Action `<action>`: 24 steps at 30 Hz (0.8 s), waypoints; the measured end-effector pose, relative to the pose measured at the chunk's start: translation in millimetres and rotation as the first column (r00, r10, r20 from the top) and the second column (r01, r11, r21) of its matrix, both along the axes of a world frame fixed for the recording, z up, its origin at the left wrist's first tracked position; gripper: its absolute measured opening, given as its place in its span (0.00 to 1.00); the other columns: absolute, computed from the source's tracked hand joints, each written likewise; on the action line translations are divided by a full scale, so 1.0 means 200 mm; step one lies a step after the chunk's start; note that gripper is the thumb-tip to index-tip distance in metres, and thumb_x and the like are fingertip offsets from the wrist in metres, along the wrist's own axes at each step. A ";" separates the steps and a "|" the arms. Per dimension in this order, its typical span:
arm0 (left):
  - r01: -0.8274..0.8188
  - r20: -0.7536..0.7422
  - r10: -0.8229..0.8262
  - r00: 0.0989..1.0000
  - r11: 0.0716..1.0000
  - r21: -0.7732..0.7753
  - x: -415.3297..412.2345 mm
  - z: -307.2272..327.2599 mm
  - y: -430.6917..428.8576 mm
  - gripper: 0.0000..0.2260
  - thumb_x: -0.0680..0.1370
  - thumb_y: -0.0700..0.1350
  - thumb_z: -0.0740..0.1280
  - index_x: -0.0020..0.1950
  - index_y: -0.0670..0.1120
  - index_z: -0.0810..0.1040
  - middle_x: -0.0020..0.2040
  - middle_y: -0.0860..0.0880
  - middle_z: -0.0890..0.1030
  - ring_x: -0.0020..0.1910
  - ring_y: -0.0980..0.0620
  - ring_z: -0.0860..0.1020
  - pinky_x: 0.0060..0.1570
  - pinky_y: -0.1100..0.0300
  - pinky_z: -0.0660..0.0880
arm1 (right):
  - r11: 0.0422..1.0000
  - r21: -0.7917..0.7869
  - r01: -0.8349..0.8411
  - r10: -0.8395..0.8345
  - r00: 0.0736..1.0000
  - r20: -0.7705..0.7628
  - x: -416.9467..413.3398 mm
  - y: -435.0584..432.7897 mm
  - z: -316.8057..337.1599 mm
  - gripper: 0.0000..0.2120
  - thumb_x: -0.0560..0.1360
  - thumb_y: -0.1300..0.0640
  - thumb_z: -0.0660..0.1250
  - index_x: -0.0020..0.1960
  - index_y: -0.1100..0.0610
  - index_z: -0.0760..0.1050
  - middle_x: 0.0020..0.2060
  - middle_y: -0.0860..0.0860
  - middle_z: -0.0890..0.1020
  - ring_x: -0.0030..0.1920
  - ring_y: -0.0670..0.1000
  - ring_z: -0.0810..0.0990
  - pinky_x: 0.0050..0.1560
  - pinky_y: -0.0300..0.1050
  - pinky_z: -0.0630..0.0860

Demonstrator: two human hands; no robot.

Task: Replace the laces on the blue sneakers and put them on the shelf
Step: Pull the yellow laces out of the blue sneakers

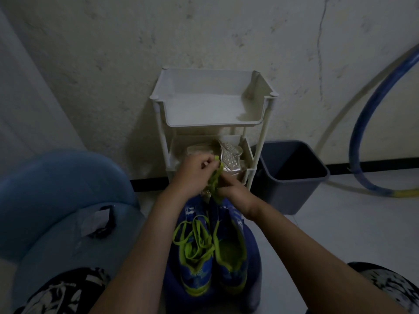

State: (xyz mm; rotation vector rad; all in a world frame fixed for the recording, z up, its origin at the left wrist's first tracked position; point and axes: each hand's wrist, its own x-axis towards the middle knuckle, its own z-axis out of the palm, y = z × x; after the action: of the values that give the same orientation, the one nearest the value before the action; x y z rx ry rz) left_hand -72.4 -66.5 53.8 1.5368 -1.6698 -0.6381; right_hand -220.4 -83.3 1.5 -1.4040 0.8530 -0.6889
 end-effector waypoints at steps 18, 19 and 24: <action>-0.029 -0.221 0.128 0.967 0.914 0.404 0.11 -0.07 0.12 0.08 0.83 0.42 0.56 0.55 0.47 0.75 0.46 0.47 0.77 0.38 0.50 0.75 0.35 0.57 0.73 | 0.894 0.405 0.192 -0.252 0.963 0.099 -0.01 0.07 0.21 0.14 0.80 0.63 0.55 0.56 0.59 0.78 0.31 0.50 0.67 0.25 0.46 0.60 0.23 0.38 0.60; 0.007 -0.184 0.083 0.979 0.896 0.444 0.12 -0.09 0.14 0.09 0.83 0.41 0.57 0.56 0.46 0.77 0.48 0.47 0.78 0.43 0.48 0.76 0.38 0.56 0.74 | 0.912 0.375 0.167 -0.208 0.975 0.071 -0.01 0.09 0.22 0.13 0.80 0.63 0.55 0.55 0.59 0.78 0.32 0.50 0.69 0.25 0.46 0.61 0.23 0.39 0.60; 0.033 0.148 -0.130 0.980 0.848 0.528 0.15 -0.22 0.24 0.05 0.72 0.45 0.66 0.42 0.47 0.81 0.42 0.46 0.82 0.42 0.49 0.80 0.43 0.56 0.75 | 0.992 -0.127 0.010 -0.066 0.891 -0.449 0.05 0.19 0.09 0.13 0.77 0.63 0.61 0.51 0.56 0.84 0.41 0.52 0.84 0.35 0.47 0.79 0.35 0.40 0.76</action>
State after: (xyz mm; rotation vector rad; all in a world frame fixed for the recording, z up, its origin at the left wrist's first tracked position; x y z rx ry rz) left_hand -41.5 -17.9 10.2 1.9580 -1.7938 -1.1024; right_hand -211.2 -44.9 19.1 -1.6968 1.2225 -0.4494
